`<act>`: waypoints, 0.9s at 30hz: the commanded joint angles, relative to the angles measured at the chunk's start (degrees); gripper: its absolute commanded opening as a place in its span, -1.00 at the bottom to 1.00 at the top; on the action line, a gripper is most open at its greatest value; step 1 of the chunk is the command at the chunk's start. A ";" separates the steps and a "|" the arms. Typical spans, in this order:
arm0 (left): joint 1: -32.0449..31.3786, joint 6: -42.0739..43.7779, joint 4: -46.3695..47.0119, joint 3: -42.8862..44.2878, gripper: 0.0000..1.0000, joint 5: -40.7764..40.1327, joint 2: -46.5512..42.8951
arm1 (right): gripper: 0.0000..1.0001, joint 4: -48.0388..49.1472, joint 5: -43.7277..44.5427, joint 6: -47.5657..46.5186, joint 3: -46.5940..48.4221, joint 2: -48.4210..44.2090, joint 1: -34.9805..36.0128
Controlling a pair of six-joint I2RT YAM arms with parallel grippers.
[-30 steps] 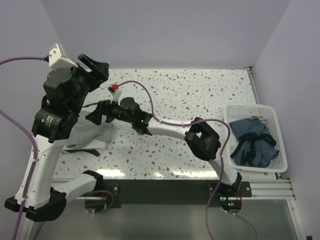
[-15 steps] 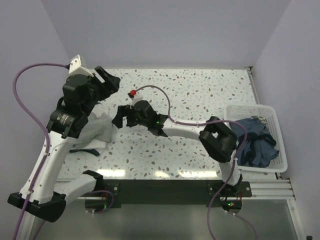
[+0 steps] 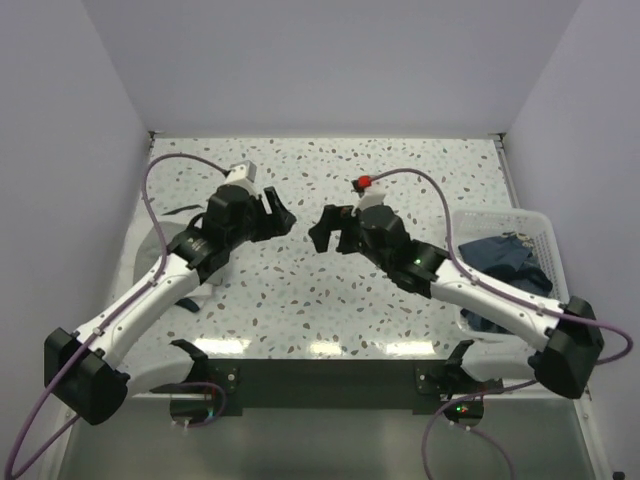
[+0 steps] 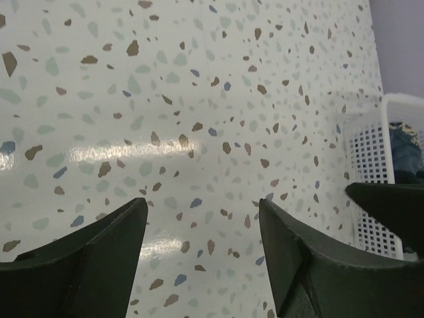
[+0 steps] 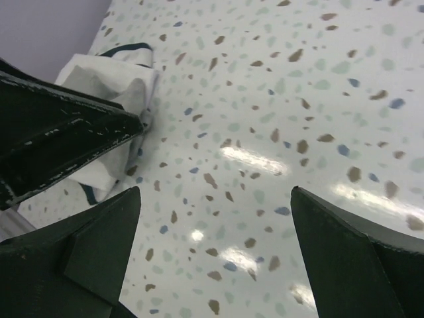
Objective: Fold and stack the tank tops
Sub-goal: Neatly place the folded tank top to the corner
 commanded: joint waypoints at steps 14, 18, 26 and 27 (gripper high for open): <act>-8.32 2.40 9.07 -9.69 0.46 -5.50 1.37 | 0.97 -34.12 21.69 3.33 -9.71 -27.76 -0.93; -8.32 2.22 9.69 -9.95 0.46 -5.33 1.01 | 0.97 -34.04 22.74 2.89 -9.62 -26.80 -0.93; -8.32 2.48 9.51 -10.13 0.46 -5.50 0.22 | 0.97 -32.20 23.36 2.01 -9.27 -24.25 -0.93; -8.32 2.57 9.51 -10.13 0.46 -5.50 0.22 | 0.97 -32.02 23.18 1.92 -9.27 -24.16 -0.93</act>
